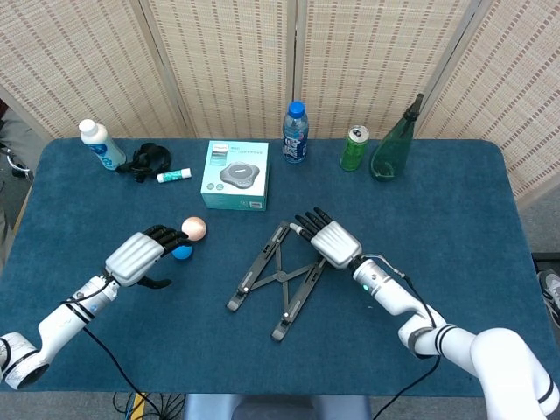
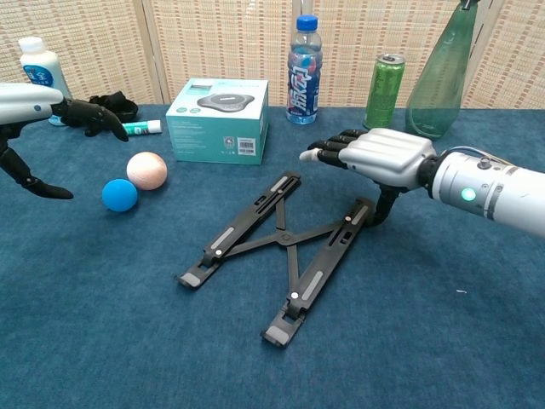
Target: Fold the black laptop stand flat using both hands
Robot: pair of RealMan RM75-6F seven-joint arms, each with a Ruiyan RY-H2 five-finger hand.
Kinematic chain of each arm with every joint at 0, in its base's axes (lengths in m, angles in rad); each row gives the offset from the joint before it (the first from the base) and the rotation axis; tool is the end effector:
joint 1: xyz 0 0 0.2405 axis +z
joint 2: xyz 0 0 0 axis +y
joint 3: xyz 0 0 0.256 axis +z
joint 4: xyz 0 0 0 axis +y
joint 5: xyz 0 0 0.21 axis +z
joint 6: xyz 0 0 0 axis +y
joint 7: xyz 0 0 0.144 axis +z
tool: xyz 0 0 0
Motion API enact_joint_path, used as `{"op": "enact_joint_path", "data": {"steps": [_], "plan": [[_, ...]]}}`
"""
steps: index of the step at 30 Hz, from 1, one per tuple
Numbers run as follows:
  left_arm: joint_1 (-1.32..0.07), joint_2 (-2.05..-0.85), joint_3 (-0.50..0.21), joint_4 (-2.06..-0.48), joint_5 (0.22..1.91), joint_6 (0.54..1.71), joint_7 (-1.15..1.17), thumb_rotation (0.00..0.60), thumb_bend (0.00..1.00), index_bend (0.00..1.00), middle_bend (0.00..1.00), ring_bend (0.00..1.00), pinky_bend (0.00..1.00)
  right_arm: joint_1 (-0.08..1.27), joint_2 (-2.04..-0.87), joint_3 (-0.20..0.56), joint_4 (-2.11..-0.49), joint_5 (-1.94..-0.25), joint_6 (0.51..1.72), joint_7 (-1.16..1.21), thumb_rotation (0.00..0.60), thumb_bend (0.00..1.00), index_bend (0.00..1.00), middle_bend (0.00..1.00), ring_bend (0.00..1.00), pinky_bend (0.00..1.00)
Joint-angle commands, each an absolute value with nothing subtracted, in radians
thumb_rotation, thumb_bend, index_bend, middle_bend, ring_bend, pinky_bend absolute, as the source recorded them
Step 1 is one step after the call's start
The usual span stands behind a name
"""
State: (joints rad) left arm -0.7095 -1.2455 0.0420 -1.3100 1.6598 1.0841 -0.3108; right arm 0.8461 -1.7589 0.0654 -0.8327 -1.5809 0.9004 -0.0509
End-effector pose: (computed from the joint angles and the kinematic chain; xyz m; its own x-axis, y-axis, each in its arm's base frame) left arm -0.2194 0.3403 0.0802 0.5111 0.2298 0.8282 0.7583 -0.5742 -0.3087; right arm -0.1756 -0.3901 -0.0556 0.7353 -0.0495 0.6760 -0.5537 -0.6190 0.5570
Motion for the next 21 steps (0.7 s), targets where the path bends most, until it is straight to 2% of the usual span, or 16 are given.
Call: {"op": "enact_joint_path", "data": {"steps": [1, 8, 17, 21], "plan": [[-0.712, -1.244, 0.042, -1.311, 1.655, 1.075, -0.308, 0.600, 0.15, 0.21, 0.17, 0.15, 0.15, 0.871, -1.798, 0.086, -0.778, -1.566, 0.893, -0.063, 0.600, 0.00, 0.00, 0.00, 0.00, 0.00], [-0.728, -1.277, 0.037, -1.258, 1.659, 1.052, -0.288, 0.600, 0.15, 0.26, 0.17, 0.15, 0.15, 0.895, -1.812, 0.083, -0.744, -1.570, 0.891, -0.041, 0.600, 0.00, 0.00, 0.00, 0.00, 0.00], [-0.784, -1.412, 0.042, -1.048, 1.729, 1.065, -0.364, 0.600, 0.15, 0.18, 0.16, 0.15, 0.15, 0.855, -1.629, 0.055, -0.965, -1.627, 1.033, 0.033, 0.600, 0.00, 0.00, 0.00, 0.00, 0.00], [-0.817, -1.474, 0.048, -0.966, 1.749, 1.057, -0.409, 0.600, 0.15, 0.14, 0.11, 0.10, 0.12, 0.835, -1.574, 0.051, -1.039, -1.640, 1.082, 0.031, 0.600, 0.00, 0.00, 0.00, 0.00, 0.00]]}}
